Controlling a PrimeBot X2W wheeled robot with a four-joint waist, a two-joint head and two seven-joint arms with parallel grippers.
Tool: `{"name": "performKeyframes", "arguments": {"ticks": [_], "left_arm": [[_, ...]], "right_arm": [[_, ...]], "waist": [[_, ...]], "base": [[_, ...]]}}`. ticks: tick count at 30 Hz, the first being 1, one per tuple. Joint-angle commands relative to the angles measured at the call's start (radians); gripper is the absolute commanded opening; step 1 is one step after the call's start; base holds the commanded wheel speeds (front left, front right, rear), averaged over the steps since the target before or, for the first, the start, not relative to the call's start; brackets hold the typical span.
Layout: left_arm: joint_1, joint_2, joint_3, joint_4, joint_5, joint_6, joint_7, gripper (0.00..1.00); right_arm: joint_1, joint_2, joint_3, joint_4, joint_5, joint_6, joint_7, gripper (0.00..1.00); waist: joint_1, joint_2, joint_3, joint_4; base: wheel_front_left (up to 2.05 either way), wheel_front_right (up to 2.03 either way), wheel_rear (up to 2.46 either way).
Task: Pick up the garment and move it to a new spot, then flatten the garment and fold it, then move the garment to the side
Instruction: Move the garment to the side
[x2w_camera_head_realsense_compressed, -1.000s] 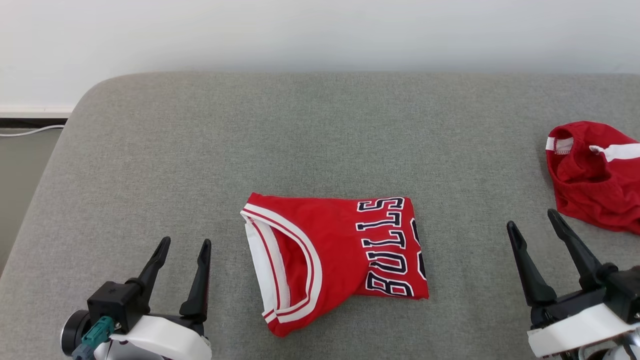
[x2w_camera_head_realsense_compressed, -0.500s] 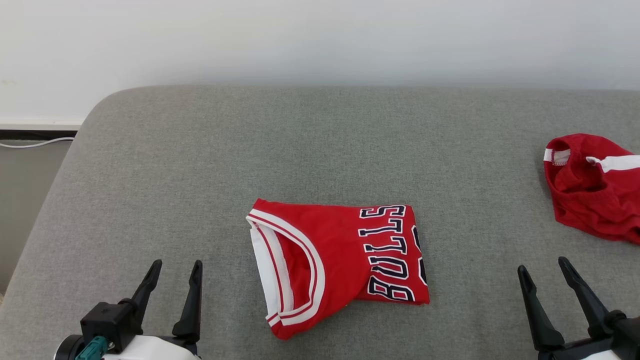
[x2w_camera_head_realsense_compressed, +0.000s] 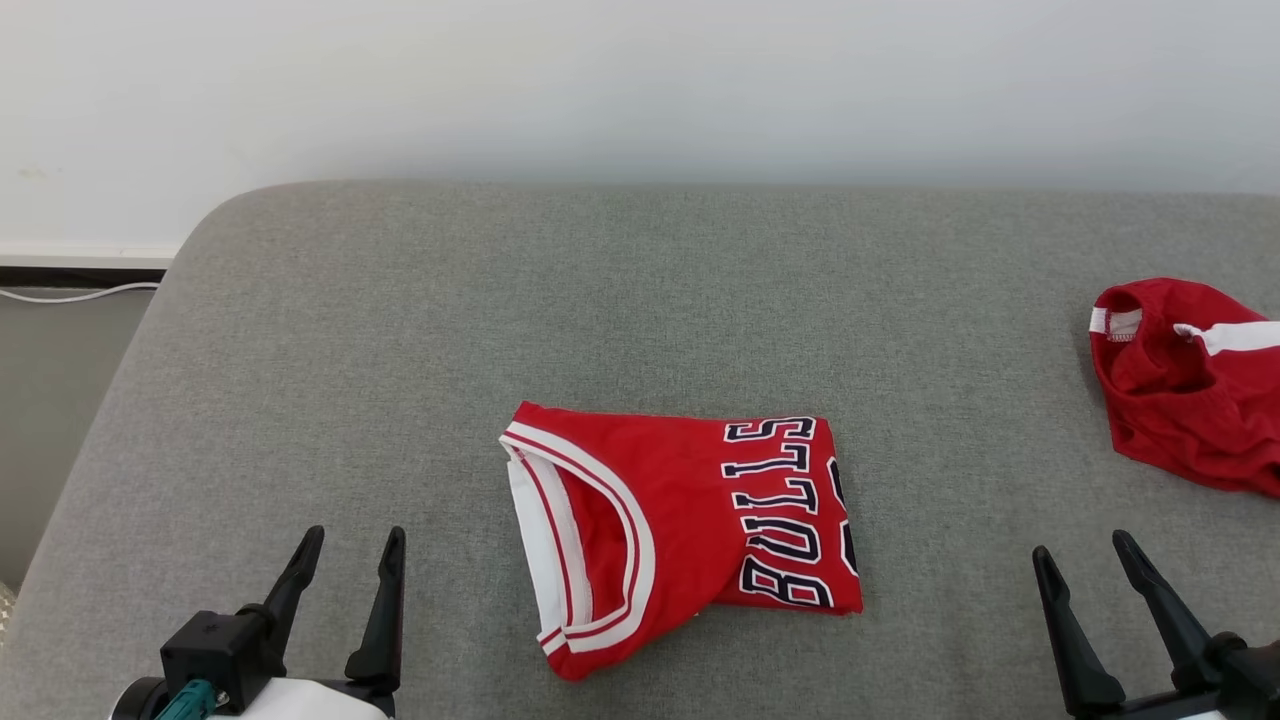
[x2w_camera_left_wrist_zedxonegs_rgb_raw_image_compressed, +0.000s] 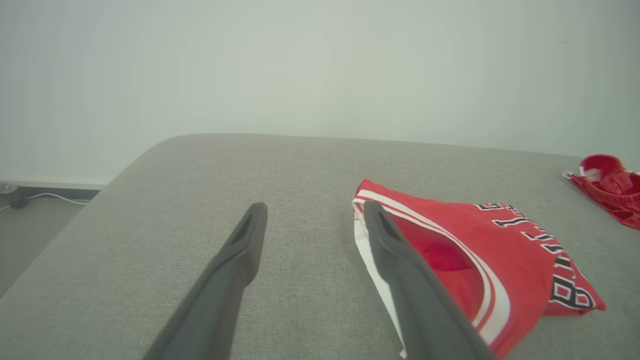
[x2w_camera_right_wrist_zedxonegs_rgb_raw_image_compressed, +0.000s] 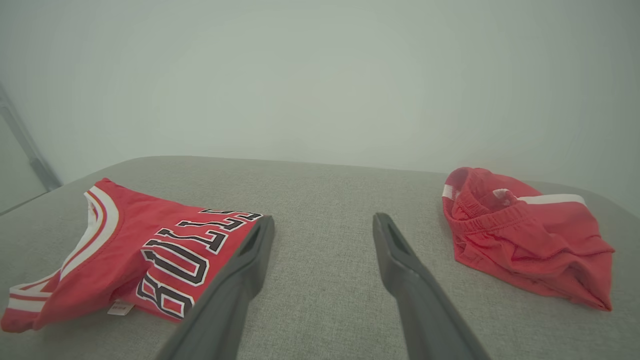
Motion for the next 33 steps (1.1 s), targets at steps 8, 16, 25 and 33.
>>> {"name": "performKeyframes", "arguments": {"ticks": [8, 16, 25, 33], "left_arm": [[-0.054, 0.023, 0.027, -0.036, 0.000, 0.010, 0.005, 1.00], [-0.088, 0.005, 0.017, -0.035, 0.007, 0.001, -0.001, 1.00], [-0.132, -0.027, 0.011, -0.004, 0.009, -0.027, -0.020, 1.00], [-0.147, -0.044, 0.016, 0.024, 0.009, -0.042, -0.034, 1.00]], "right_arm": [[-0.090, -0.045, 0.095, 0.093, 0.139, 0.001, -0.014, 1.00], [-0.256, -0.086, 0.229, 0.286, 0.362, 0.001, -0.005, 1.00], [-0.429, -0.130, 0.417, 0.454, 0.586, 0.001, 0.020, 1.00], [-0.486, -0.121, 0.556, 0.513, 0.754, 0.001, 0.078, 1.00]], "waist": [[0.0000, -0.0001, 0.014, 0.025], [0.0000, -0.0001, 0.062, 0.082], [0.0000, -0.0001, 0.123, 0.148], [0.0000, -0.0001, 0.141, 0.159]], "base": [[0.00, 0.00, 0.00], [0.00, 0.00, 0.00], [0.00, 0.00, 0.00], [0.00, 0.00, 0.00]]}}
